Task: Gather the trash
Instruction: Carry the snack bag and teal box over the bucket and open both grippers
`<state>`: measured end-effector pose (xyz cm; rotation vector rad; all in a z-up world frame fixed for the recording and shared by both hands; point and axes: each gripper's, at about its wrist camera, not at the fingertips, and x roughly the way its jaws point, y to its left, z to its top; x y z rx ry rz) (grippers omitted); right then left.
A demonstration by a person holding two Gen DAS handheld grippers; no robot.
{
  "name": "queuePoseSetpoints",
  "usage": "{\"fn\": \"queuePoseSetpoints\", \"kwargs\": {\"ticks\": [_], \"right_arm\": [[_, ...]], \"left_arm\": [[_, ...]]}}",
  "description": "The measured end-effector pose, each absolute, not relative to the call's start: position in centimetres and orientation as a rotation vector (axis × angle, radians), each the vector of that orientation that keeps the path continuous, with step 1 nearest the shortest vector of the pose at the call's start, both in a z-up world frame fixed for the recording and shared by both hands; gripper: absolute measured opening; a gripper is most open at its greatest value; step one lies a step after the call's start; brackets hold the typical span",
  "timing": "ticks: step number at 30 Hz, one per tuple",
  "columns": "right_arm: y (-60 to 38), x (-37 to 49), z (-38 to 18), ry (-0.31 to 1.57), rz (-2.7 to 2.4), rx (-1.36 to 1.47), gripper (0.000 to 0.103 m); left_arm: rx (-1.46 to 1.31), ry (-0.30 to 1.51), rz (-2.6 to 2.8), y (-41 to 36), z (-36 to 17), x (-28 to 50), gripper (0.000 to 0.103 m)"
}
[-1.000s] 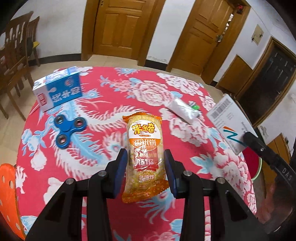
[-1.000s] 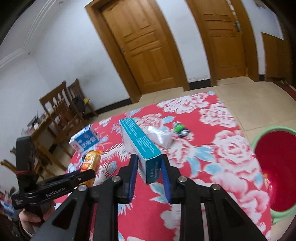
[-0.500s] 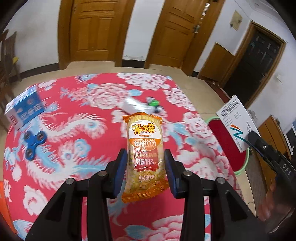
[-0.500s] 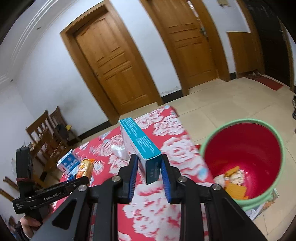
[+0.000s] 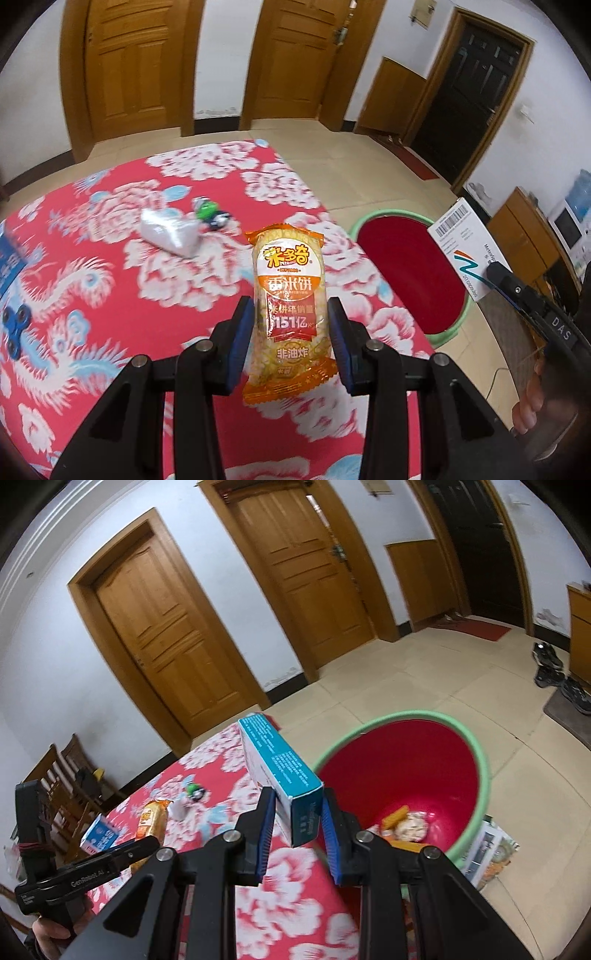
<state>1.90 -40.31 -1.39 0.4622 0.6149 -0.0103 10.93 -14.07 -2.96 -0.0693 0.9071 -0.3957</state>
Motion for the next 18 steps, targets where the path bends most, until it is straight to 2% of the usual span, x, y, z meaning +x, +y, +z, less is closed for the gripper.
{"fn": "queuePoseSetpoints", "kwargs": {"ticks": [18], "right_arm": [[-46.4, 2.5, -4.8, 0.693, -0.194, 0.498, 0.029]], "left_arm": [[0.005, 0.946, -0.502, -21.5, -4.3, 13.2, 0.041]]}}
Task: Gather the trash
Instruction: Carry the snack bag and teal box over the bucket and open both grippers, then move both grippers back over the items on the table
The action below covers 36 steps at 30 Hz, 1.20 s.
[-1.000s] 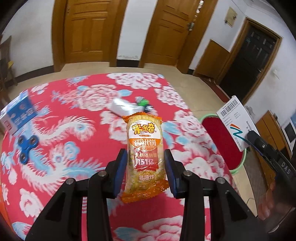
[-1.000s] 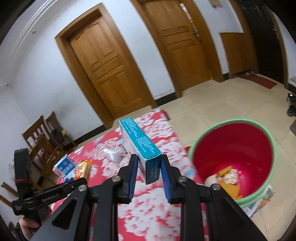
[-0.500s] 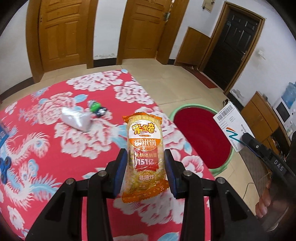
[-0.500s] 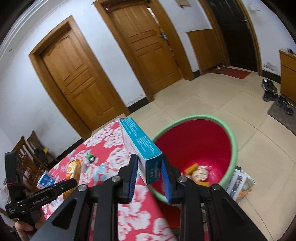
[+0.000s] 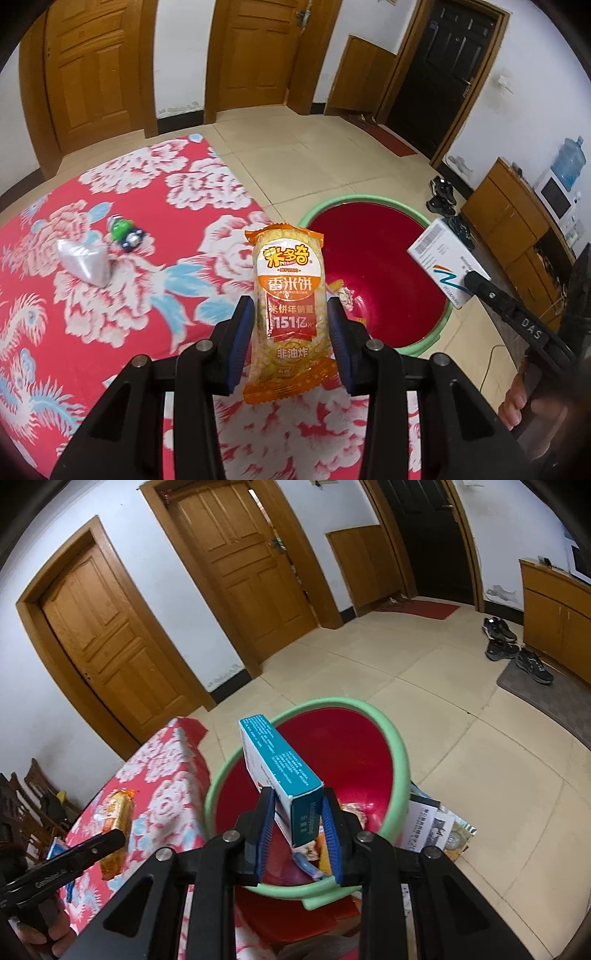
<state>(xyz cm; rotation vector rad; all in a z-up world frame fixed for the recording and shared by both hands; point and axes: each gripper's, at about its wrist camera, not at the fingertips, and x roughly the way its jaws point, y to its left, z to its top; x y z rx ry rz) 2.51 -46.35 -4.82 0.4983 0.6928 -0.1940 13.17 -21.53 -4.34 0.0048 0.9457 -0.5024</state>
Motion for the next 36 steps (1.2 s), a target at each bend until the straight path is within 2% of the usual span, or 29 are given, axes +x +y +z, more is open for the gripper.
{"fn": "queuePoseSetpoints", "kwargs": {"ticks": [11, 14, 19, 22, 28, 36], "right_arm": [[-48.0, 2.8, -5.7, 0.697, -0.22, 0.529, 0.031], [-47.9, 2.4, -5.4, 0.692, -0.217, 0.524, 0.039], [-47.5, 1.8, -4.5, 0.671, -0.214, 0.496, 0.044], [-47.4, 1.7, -4.3, 0.665, -0.218, 0.495, 0.053], [-47.8, 1.4, -4.7, 0.666, -0.224, 0.527, 0.061], [-47.7, 1.3, -5.0, 0.677, -0.202, 0.545, 0.076]], "left_arm": [[0.055, 0.961, -0.562, -25.1, -5.5, 13.7, 0.041], [0.076, 0.974, -0.578, -26.3, -6.0, 13.7, 0.041], [0.105, 0.999, -0.614, -28.1, -7.0, 13.8, 0.041], [0.128, 1.029, -0.625, -29.0, -7.6, 13.9, 0.041], [0.148, 1.022, -0.623, -29.5, -7.6, 13.4, 0.052], [0.115, 1.007, -0.586, -27.7, -6.8, 13.6, 0.052]]}}
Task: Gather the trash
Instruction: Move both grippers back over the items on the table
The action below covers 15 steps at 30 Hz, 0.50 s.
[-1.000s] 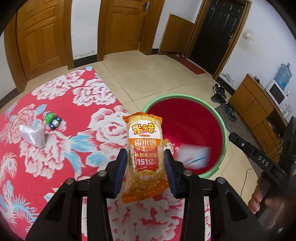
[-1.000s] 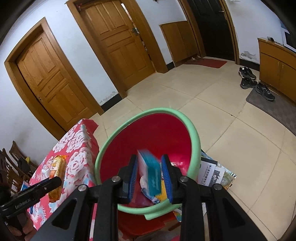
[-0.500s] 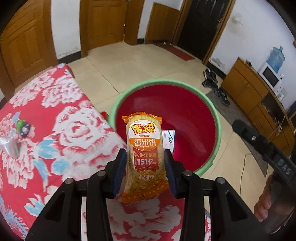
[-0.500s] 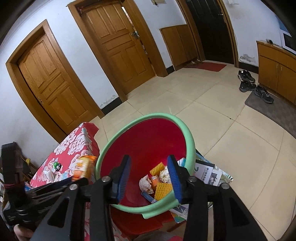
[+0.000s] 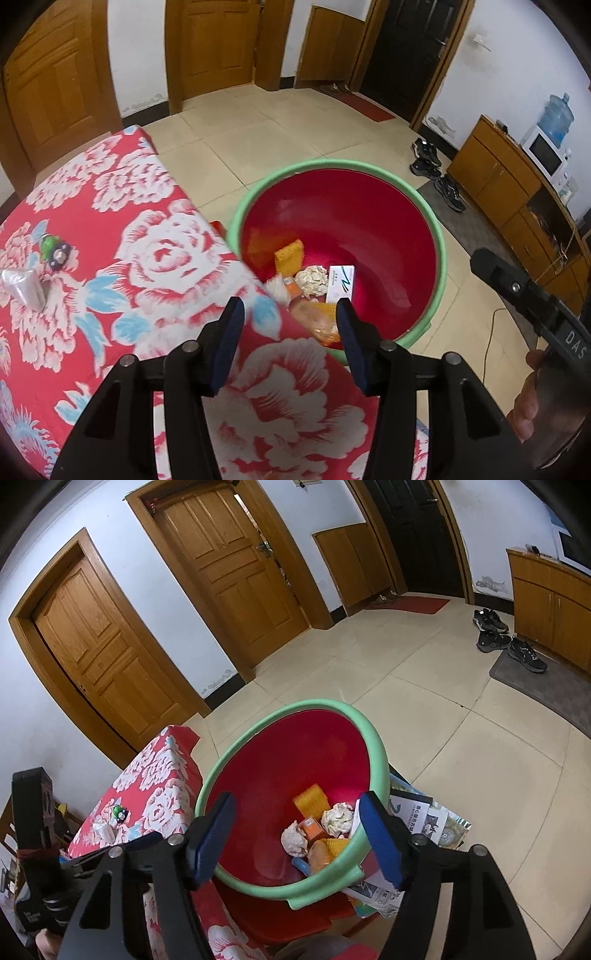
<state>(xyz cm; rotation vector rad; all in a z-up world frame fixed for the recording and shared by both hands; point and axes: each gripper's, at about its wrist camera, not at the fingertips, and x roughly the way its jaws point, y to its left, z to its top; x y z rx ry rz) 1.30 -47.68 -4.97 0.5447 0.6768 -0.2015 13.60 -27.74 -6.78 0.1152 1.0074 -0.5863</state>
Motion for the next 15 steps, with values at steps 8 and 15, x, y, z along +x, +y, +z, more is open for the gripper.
{"fn": "queuePoseSetpoints", "kwargs": {"ticks": [8, 15], "right_arm": [[-46.6, 1.7, -5.2, 0.705, -0.17, 0.54, 0.078], [-45.6, 2.0, -5.0, 0.716, -0.155, 0.53, 0.08]], "left_arm": [[0.055, 1.006, -0.5, -23.6, -6.4, 15.0, 0.052], [-0.023, 0.998, -0.373, -19.5, -6.0, 16.5, 0.052]]}}
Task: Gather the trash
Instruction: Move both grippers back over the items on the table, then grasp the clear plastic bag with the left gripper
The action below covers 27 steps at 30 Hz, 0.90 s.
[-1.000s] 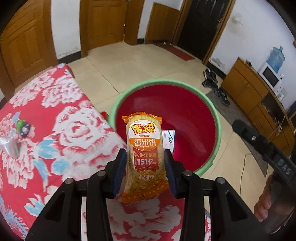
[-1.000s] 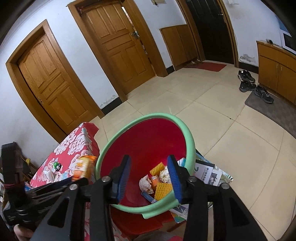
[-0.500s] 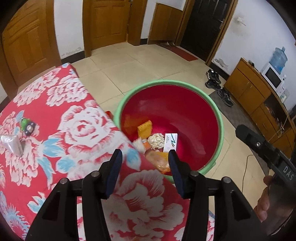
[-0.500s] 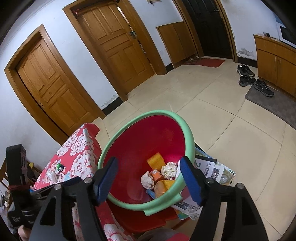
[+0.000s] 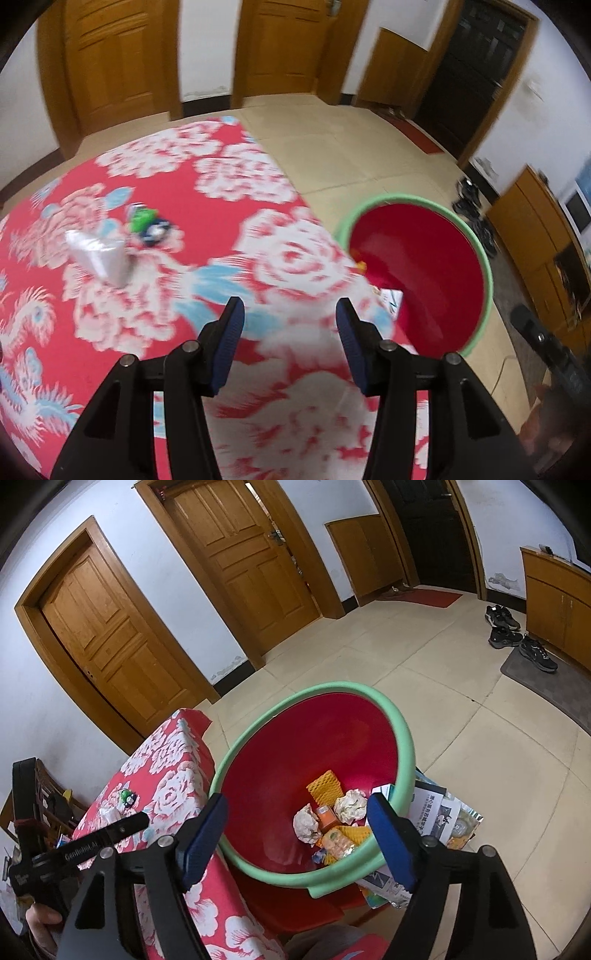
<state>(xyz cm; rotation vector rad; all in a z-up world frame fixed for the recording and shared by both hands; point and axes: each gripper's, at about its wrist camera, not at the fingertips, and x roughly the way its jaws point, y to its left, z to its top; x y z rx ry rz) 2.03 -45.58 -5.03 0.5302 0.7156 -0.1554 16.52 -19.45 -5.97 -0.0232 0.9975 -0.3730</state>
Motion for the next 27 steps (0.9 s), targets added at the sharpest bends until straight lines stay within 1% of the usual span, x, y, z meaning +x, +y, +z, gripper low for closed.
{"fn": "queuePoseSetpoints", "kwargs": {"ticks": [17, 27], "right_arm": [[-44.7, 2.6, -5.1, 0.735, -0.154, 0.531, 0.086], [-44.3, 2.8, -5.1, 0.741, -0.154, 0.523, 0.087]], "left_arm": [[-0.138, 0.936, -0.08, -9.9, -5.3, 20.9, 0.052], [-0.244, 0.98, 0.0, -6.3, -7.8, 24.0, 0.052]]}}
